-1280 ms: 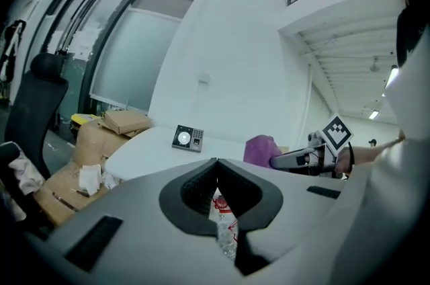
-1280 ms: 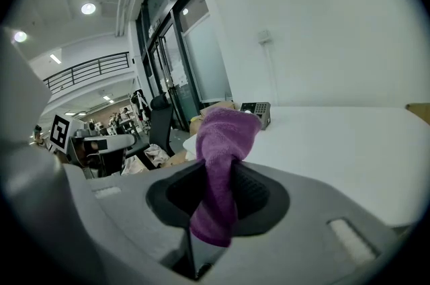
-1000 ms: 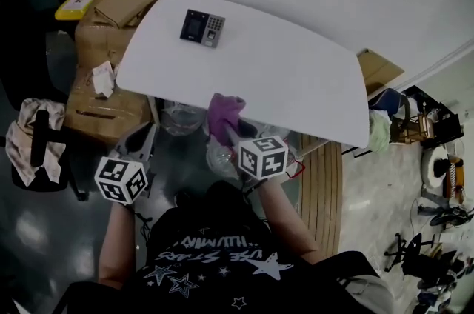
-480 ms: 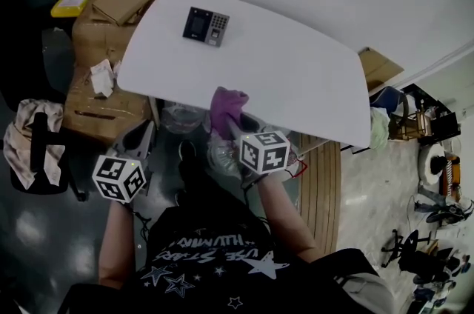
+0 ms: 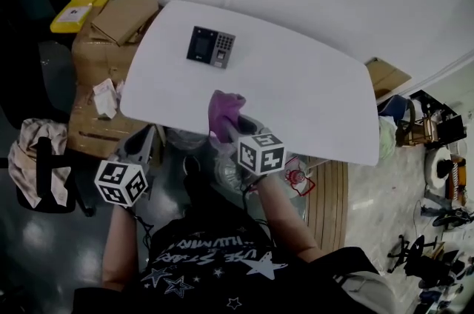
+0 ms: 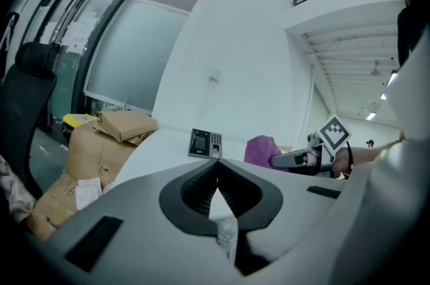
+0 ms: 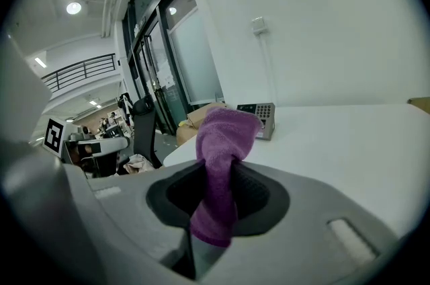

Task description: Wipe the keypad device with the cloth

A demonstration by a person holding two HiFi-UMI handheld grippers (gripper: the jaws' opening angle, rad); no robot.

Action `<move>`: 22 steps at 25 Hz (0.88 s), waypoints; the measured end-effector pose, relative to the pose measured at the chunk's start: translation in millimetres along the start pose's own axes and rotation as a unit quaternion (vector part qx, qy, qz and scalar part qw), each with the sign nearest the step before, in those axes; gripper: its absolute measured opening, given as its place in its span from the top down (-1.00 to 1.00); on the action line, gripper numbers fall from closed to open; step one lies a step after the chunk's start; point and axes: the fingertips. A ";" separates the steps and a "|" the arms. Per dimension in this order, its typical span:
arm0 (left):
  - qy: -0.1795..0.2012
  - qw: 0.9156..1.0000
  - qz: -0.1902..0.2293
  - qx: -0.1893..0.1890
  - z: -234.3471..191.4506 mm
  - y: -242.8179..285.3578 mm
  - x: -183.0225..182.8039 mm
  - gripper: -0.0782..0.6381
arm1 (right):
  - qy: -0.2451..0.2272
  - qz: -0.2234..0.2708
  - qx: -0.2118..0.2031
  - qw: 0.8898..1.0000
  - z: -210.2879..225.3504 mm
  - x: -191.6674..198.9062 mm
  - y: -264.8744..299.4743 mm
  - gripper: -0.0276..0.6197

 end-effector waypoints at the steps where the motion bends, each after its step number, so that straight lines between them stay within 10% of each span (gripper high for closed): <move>1: 0.001 1.000 -0.002 0.000 -3.0 8.2 -3.8 0.76 | 0.001 0.000 0.000 1.000 5.6 -5.8 6.5 0.61; 22: 0.007 0.999 -0.032 0.022 -40.3 160.7 -56.6 0.76 | 0.014 -0.007 -0.011 1.000 95.7 -93.1 121.5 0.61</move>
Point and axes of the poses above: the fingertips, and each gripper's own axes: y forward along the fingers, z to its right, x out of its underside, and after that the axes turned 15 degrees about -x, right-handed
